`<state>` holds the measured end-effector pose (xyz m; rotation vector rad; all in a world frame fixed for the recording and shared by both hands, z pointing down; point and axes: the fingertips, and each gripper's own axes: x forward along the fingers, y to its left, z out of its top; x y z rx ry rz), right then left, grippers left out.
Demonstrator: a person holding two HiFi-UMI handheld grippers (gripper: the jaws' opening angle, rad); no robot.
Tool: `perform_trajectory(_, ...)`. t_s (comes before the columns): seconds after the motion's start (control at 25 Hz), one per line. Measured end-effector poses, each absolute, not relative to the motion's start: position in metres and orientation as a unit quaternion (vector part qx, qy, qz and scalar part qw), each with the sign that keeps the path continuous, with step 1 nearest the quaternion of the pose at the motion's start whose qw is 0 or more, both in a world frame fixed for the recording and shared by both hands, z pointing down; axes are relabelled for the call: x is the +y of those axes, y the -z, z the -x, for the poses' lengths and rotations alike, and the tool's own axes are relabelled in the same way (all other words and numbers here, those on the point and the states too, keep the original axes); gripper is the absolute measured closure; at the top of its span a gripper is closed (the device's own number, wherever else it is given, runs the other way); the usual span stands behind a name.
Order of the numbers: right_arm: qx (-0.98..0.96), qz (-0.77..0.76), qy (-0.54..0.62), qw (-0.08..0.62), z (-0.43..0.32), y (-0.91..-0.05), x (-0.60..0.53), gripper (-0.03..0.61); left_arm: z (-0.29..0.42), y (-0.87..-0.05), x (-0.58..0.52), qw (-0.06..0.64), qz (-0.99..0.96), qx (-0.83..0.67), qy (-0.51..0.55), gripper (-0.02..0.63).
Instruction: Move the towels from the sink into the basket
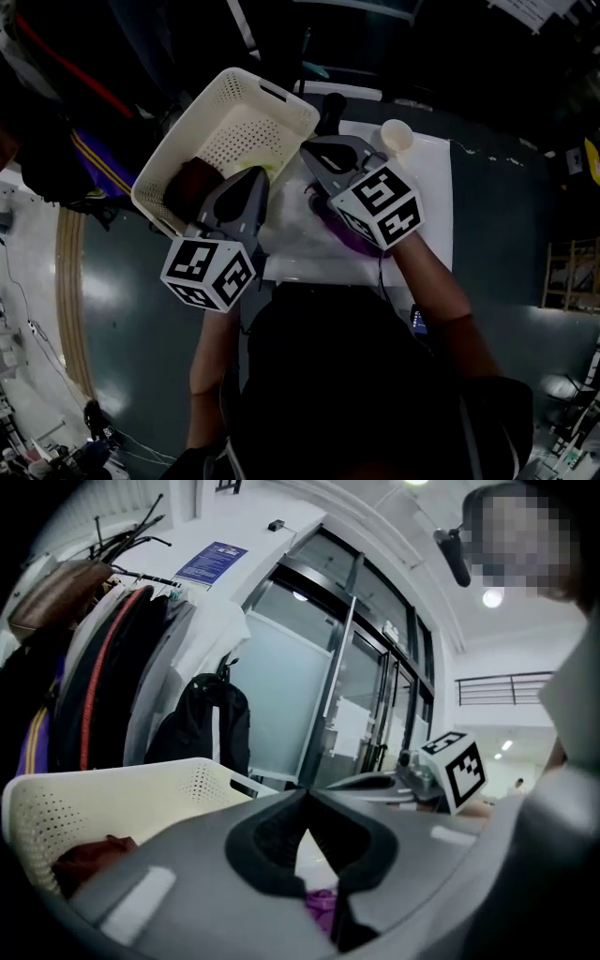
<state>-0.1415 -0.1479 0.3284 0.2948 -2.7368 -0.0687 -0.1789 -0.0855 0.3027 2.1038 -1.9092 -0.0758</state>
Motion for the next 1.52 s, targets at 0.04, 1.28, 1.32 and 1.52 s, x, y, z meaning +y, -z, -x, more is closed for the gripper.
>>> perform_trajectory(0.04,-0.974,-0.113,0.021,0.195,0.136,-0.33,-0.151,0.58,0.173,-0.303,-0.09,0.147,-0.738,-0.658,0.023,0.609)
perform_trajectory(1.28,-0.912,-0.271,-0.137,0.277,-0.041,-0.452,-0.196,0.58,0.018,-0.411,-0.153,0.213,-0.827,-0.512,-0.092,0.609)
perform_trajectory(1.32,-0.91,-0.268,-0.141,0.283,-0.042,-0.458,-0.194,0.58,0.019,-0.417,-0.152,0.219,-0.824,-0.514,-0.094,0.609)
perform_trajectory(1.52,-0.905,-0.252,-0.157,0.305,-0.043,-0.485,-0.187,0.58,0.027,-0.443,-0.147,0.238,-0.811,-0.524,-0.106,0.609)
